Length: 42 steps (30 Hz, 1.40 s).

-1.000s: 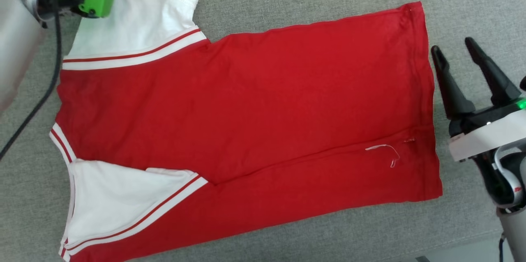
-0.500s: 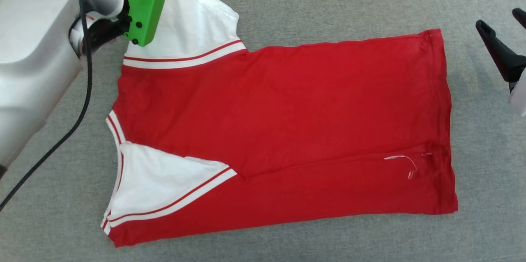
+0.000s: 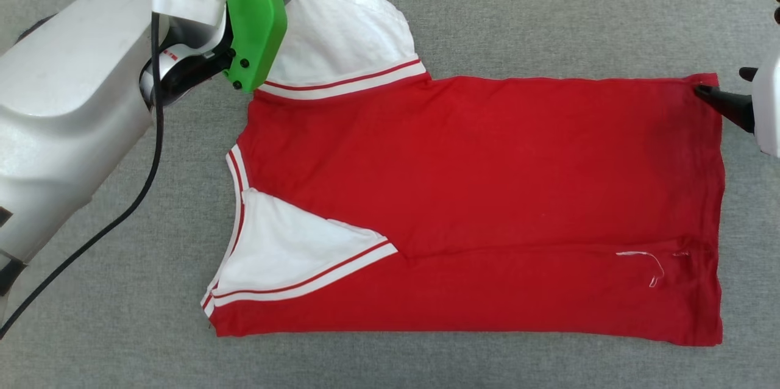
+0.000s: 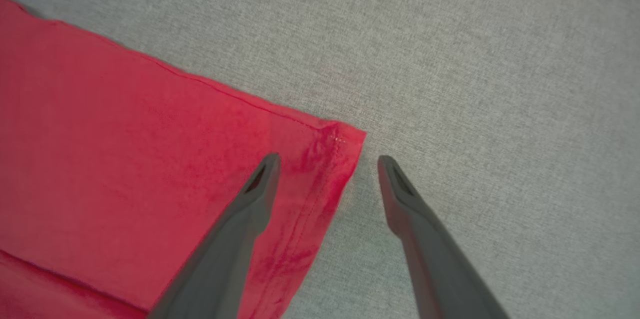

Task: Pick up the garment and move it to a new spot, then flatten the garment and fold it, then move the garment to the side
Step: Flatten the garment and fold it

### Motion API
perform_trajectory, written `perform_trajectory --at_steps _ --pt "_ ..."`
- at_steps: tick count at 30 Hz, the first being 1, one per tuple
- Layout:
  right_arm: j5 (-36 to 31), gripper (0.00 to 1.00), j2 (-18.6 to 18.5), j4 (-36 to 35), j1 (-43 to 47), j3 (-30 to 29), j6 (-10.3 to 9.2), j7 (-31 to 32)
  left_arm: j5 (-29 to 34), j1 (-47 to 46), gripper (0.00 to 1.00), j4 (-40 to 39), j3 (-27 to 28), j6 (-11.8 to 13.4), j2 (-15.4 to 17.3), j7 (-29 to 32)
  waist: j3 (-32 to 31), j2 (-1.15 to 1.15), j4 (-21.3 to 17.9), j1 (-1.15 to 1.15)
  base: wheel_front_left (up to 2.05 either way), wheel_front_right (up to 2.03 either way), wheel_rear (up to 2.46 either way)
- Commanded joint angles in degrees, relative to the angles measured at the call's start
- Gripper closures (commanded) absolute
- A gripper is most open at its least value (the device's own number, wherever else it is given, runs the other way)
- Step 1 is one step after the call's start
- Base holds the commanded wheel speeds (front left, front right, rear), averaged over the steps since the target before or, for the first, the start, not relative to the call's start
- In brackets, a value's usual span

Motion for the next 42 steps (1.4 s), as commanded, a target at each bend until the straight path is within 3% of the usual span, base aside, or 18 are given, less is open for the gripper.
perform_trajectory --at_steps 1,6,12,13,14,26,35,42 --pt "-0.83 0.00 0.44 1.48 -1.48 0.85 -0.04 0.43 0.45 -0.13 1.00 -0.21 -0.21 -0.16 -0.44 -0.53 1.10 0.00 0.98 0.00 0.00 0.00 0.00" --pt "-2.19 0.00 2.79 9.00 -3.64 4.99 -0.04 -0.89 1.05 -0.95 1.00 -0.86 -0.01 -0.16 -0.57 -1.63 2.93 0.00 1.91 0.00 0.00 0.00 0.00" --pt "-1.15 0.00 3.53 12.91 -2.51 9.84 -0.04 -2.36 1.08 -0.76 1.00 -0.96 0.05 -0.03 -0.33 -2.25 3.35 0.00 1.70 0.00 0.00 0.00 0.00" --pt "-0.59 0.69 3.56 13.14 -2.58 10.29 -0.04 -3.10 1.05 -0.65 1.00 -0.91 0.04 -0.02 -0.26 -2.35 3.26 0.00 1.57 0.00 0.00 0.00 0.00" --pt "-0.12 1.00 3.59 13.26 -2.70 10.48 -0.04 -3.97 0.99 -0.50 1.00 -0.84 0.05 -0.02 -0.19 -2.48 3.11 0.00 1.44 0.00 0.00 0.00 0.00" --pt "3.55 1.00 1.13 10.04 -1.74 12.07 -0.04 -21.52 -0.01 5.80 1.00 -2.93 0.12 1.36 2.92 -6.98 -4.56 0.00 -0.01 0.00 0.00 0.00 0.00" --pt "5.59 1.00 -1.62 5.19 5.48 14.51 -0.04 -28.55 -1.93 16.47 1.00 -12.09 -0.07 6.88 9.09 -11.52 -10.96 0.00 0.26 0.00 0.00 0.00 0.00" --pt "7.43 1.00 -3.48 2.15 13.92 13.17 -0.04 -32.59 -4.67 26.51 1.00 -19.85 0.31 13.17 13.93 -16.67 -15.14 0.00 1.17 0.00 0.00 0.00 0.00"
